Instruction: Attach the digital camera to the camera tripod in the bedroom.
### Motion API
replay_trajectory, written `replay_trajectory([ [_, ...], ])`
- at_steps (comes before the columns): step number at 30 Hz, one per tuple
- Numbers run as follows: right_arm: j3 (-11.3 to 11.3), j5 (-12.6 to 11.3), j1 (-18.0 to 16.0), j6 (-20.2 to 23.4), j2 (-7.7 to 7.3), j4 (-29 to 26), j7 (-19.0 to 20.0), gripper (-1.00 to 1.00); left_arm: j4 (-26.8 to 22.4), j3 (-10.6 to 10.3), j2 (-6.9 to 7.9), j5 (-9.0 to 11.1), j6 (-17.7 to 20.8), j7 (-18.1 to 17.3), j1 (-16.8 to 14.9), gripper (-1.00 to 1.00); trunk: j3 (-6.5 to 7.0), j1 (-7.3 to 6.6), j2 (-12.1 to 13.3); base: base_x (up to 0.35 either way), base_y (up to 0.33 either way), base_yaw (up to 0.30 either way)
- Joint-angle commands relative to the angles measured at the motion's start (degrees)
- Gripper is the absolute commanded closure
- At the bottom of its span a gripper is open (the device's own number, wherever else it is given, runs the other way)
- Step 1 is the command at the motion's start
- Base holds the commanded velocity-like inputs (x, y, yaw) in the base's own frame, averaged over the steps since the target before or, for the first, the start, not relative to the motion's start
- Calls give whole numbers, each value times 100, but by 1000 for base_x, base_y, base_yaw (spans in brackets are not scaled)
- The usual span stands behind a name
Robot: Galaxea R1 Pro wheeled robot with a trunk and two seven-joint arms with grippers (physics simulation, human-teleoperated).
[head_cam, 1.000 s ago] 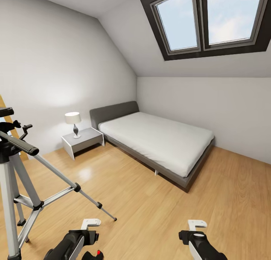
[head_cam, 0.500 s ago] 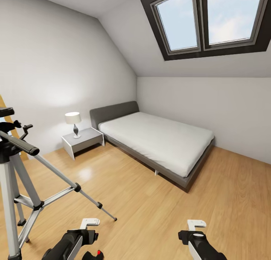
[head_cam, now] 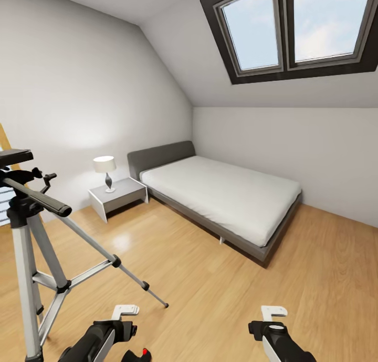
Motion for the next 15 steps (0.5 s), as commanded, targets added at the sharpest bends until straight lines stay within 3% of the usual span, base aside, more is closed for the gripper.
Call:
replay_trajectory([
  [1,-1,0,-1,35,1,-12,-12,-100,-4,-17,4,19,31,2,-1,-100,-6,0,-4,0,24,0],
  [15,1,1,-1,18,-34,-12,5,-100,35,-23,-5,21,31,-10,-1,-100,-6,0,-4,0,6,0],
])
